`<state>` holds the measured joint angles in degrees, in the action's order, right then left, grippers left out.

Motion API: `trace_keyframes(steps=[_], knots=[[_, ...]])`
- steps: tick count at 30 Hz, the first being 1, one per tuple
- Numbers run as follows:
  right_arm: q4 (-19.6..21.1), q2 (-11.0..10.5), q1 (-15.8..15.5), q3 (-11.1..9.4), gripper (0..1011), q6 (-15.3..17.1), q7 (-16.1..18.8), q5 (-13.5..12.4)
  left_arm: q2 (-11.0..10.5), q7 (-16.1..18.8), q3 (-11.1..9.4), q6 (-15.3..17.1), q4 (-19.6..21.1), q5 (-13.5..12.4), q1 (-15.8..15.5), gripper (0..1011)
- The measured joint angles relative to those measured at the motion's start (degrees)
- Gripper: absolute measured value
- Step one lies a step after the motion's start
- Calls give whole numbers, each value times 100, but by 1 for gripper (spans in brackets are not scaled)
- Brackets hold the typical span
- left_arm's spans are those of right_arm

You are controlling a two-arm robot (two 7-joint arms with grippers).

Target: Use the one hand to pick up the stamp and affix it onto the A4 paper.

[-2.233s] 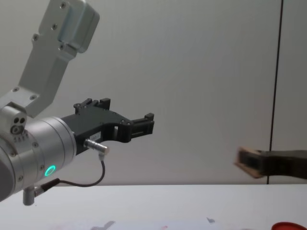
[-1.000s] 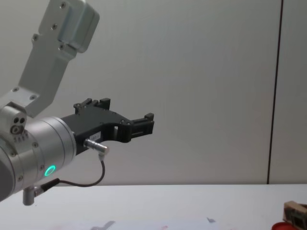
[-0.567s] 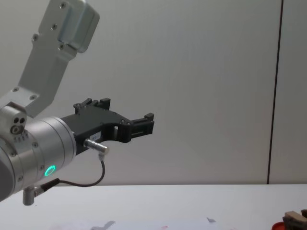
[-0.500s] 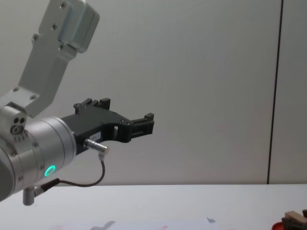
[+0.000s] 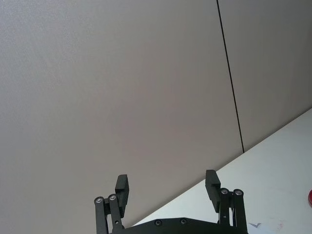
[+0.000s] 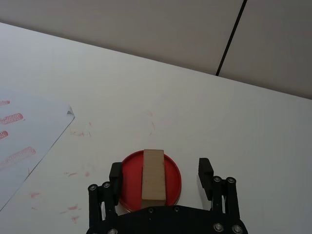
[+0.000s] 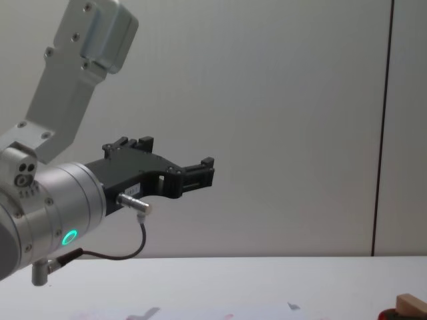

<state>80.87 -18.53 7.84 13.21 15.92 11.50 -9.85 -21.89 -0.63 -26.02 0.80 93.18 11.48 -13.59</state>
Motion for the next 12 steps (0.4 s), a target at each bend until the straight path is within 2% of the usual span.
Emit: trace_keyframes(steps=[1, 3, 12], knots=[[-2, 0, 0, 0, 969, -1, 0, 2, 0, 0, 0, 0, 0, 0, 0, 1001], [-5, 1, 1, 1, 998, -2, -2, 5, 0, 0, 0, 0, 0, 0, 0, 1002], [158, -3, -65, 1, 1001, -120, -69, -38, 0, 0, 0, 0, 0, 0, 0, 1001]])
